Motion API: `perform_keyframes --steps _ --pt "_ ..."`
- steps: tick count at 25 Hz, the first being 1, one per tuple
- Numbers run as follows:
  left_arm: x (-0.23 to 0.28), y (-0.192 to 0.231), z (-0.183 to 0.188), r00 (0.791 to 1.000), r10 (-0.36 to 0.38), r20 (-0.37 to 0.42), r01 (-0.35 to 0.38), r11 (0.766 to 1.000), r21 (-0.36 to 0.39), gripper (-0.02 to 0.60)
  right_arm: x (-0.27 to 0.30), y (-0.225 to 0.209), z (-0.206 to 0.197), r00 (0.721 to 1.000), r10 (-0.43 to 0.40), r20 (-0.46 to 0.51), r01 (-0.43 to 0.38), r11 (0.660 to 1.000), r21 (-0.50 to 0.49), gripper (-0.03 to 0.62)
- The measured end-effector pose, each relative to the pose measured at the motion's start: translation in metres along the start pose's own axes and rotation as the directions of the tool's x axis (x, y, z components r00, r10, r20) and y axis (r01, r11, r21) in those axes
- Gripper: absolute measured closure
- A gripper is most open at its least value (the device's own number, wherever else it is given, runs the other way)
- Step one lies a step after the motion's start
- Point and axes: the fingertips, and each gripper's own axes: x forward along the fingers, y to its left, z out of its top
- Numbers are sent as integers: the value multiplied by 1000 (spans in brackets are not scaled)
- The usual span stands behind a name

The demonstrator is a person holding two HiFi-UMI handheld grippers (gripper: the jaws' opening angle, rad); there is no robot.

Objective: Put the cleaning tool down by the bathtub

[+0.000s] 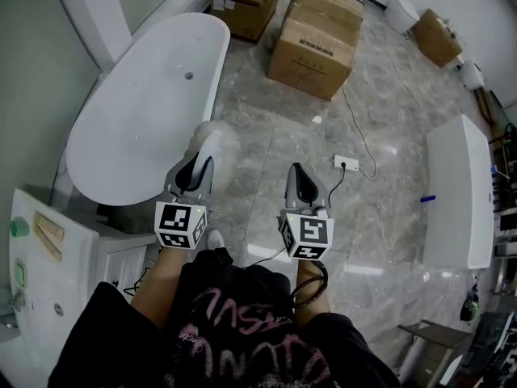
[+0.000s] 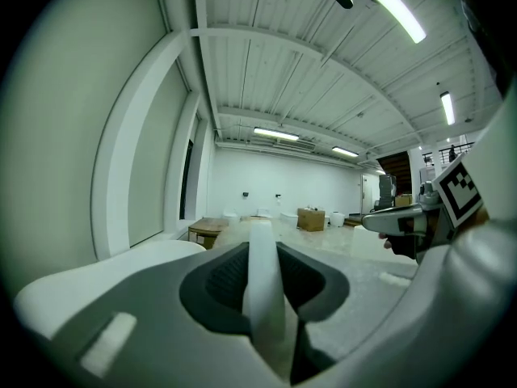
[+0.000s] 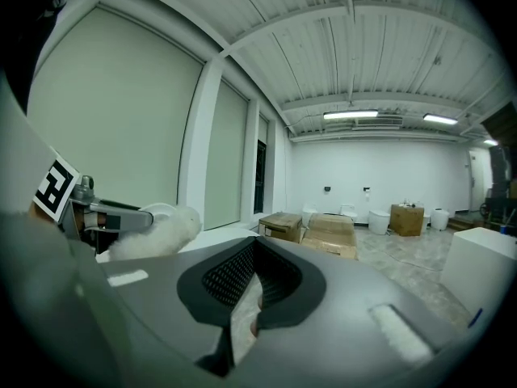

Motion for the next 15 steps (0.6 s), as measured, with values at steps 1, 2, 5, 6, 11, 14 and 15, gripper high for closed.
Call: perform_keyframes --steps 1,2,5,6,11,14,15 --pt "2 5 2 1000 -6 3 6 1000 0 493 3 2 1 1000 -8 1 8 1000 -3 580" --pt "4 10 4 1000 -11 4 11 1000 1 493 6 3 2 1000 -18 0 18 1000 -4 581" --pt "6 20 6 1000 -26 8 26 1000 4 493 10 10 6 999 -35 1 35 999 -4 581" --pt "7 22 7 1000 -30 10 30 1000 5 493 10 11 8 999 -39 2 39 999 -6 580" --pt "10 32 9 999 -46 22 45 999 3 493 13 8 13 997 -81 10 82 996 -27 580" --pt "14 36 11 998 -47 32 48 999 -20 493 14 11 19 996 -83 18 84 996 -35 580" --pt "16 37 12 998 -50 36 51 998 -20 493 14 10 19 996 -86 20 86 996 -35 580"
